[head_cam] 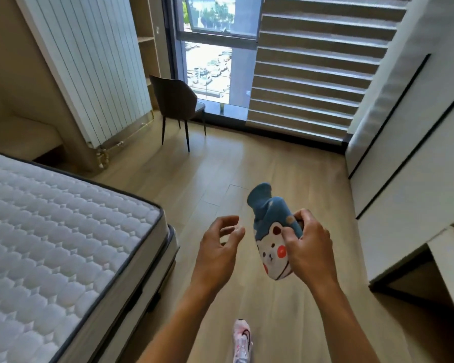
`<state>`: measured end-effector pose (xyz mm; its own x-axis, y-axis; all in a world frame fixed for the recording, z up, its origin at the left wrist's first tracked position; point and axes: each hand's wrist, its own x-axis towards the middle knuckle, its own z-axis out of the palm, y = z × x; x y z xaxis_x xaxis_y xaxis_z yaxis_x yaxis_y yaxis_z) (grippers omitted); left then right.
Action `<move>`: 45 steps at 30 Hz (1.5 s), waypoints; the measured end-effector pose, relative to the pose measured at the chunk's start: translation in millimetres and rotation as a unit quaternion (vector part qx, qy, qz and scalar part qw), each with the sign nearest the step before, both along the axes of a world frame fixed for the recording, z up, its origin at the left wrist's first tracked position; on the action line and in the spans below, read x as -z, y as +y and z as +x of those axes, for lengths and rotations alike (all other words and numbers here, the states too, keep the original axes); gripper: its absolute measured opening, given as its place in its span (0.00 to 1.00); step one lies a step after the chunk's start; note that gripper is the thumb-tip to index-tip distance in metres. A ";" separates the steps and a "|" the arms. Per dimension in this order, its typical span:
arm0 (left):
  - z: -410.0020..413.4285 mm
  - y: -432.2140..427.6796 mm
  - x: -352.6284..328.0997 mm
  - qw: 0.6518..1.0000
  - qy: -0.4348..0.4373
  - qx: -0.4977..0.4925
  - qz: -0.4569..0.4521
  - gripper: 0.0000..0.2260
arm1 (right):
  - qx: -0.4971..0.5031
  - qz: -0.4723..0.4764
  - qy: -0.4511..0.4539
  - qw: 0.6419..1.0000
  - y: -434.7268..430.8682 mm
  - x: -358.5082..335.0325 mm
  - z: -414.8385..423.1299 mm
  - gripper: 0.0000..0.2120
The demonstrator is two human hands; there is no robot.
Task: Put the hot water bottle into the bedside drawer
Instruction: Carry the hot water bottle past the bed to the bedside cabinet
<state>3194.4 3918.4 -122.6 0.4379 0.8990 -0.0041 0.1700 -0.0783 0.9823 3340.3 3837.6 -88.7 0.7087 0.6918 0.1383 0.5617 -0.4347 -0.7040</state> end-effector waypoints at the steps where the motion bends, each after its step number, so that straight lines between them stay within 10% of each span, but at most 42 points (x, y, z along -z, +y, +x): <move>1: 17.0 26.6 0.3 1.000 0.000 -0.011 0.005 0.08 | -0.009 0.004 -0.004 1.000 30.2 0.5 18.4 0.06; 24: 184.1 605.8 -7.9 0.971 -0.057 -0.228 -0.043 0.10 | -0.192 0.011 -0.048 0.980 671.1 -13.9 199.8 0.03; 45: 59.1 1065.9 -11.5 0.869 -0.052 -0.491 -0.026 0.08 | -0.495 0.005 -0.002 0.869 1229.1 8.4 44.6 0.06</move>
